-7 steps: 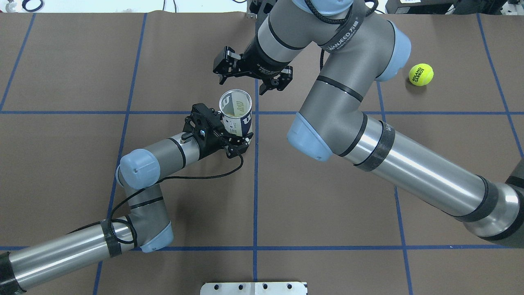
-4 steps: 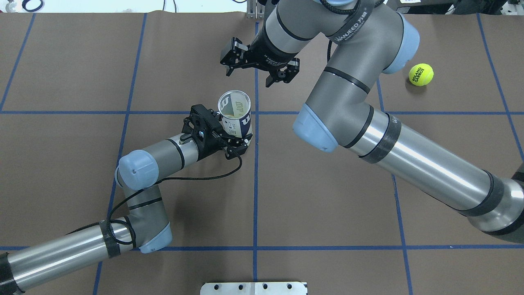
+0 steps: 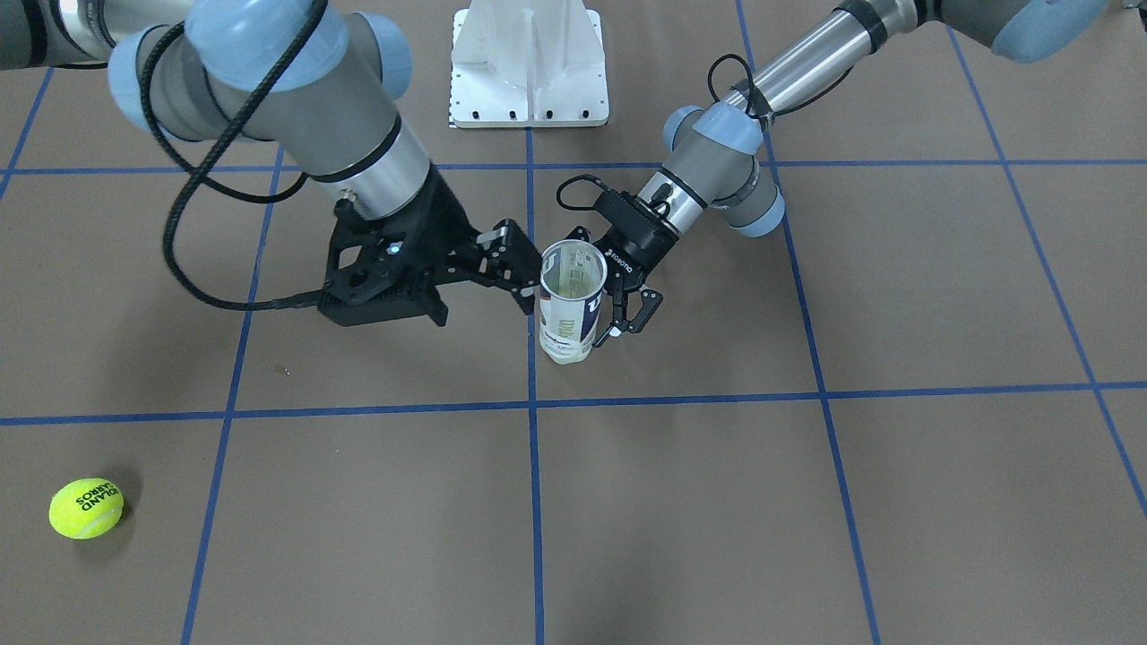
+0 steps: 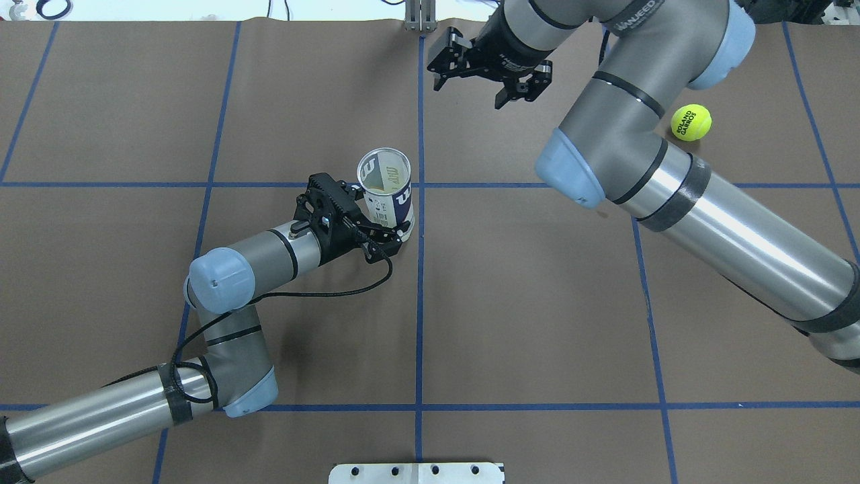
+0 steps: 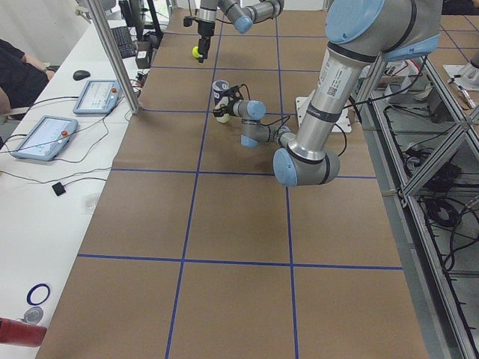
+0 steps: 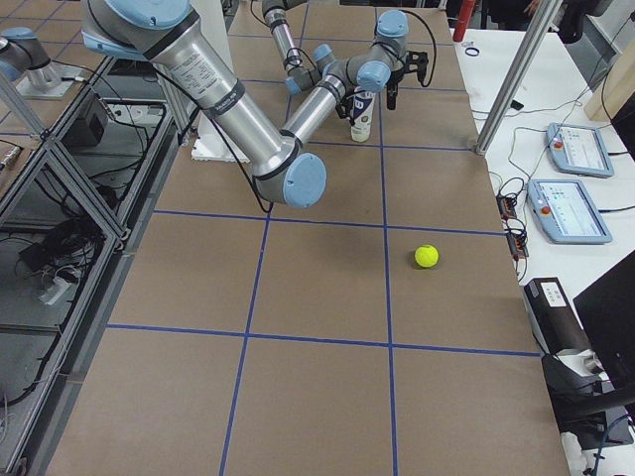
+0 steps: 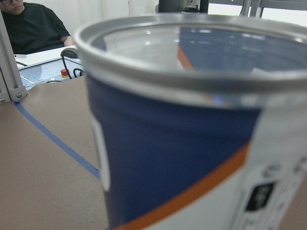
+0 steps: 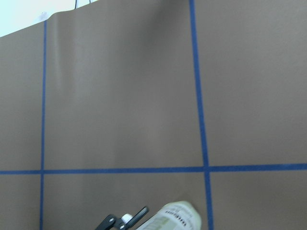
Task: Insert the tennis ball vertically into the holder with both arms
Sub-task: 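Open the right gripper and raise it away from the can, then move the right gripper over to the second yellow tennis ball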
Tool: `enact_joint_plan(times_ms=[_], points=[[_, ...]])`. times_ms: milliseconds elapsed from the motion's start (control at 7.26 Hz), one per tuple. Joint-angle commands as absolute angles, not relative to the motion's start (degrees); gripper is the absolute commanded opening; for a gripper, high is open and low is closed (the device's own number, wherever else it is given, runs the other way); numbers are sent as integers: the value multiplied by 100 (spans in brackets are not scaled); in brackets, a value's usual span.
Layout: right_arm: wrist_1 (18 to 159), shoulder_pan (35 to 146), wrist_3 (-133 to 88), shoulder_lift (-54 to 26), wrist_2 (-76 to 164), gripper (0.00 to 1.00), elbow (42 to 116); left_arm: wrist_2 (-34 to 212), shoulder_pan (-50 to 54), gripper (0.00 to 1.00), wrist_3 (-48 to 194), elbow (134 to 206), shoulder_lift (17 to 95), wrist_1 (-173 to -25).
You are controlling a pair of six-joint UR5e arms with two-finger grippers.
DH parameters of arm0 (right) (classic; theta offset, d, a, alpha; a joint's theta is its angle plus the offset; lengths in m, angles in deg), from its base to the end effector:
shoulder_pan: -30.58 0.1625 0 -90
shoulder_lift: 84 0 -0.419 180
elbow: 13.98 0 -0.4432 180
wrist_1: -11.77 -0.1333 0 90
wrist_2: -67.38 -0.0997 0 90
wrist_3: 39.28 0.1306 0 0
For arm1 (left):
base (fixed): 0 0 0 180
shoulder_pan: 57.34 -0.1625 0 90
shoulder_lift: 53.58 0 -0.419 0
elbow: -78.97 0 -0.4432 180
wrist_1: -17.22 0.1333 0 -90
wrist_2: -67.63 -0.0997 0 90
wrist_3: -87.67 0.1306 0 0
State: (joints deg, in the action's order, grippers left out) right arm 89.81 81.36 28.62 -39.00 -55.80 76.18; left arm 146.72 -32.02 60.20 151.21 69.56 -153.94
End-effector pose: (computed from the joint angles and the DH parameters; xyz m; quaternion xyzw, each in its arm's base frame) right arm -0.4293 -0.6238 0.1201 0.0704 -0.5176 0.0762 0.8493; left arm 0.6307 -0.4732 0.2821 0.5609 0.4912 0.1442 0.6506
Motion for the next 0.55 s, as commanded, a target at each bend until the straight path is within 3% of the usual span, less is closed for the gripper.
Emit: enact_joint_plan(times_ms=[0, 413], points=[[8991, 8829, 1685, -3558, -5680, 99, 7070, 14673, -3211, 98, 6016, 15130, 6947, -15399], [8956, 9534, 60, -3356, -5628, 99, 6015, 14673, -3211, 98, 5990, 15130, 6947, -15399]])
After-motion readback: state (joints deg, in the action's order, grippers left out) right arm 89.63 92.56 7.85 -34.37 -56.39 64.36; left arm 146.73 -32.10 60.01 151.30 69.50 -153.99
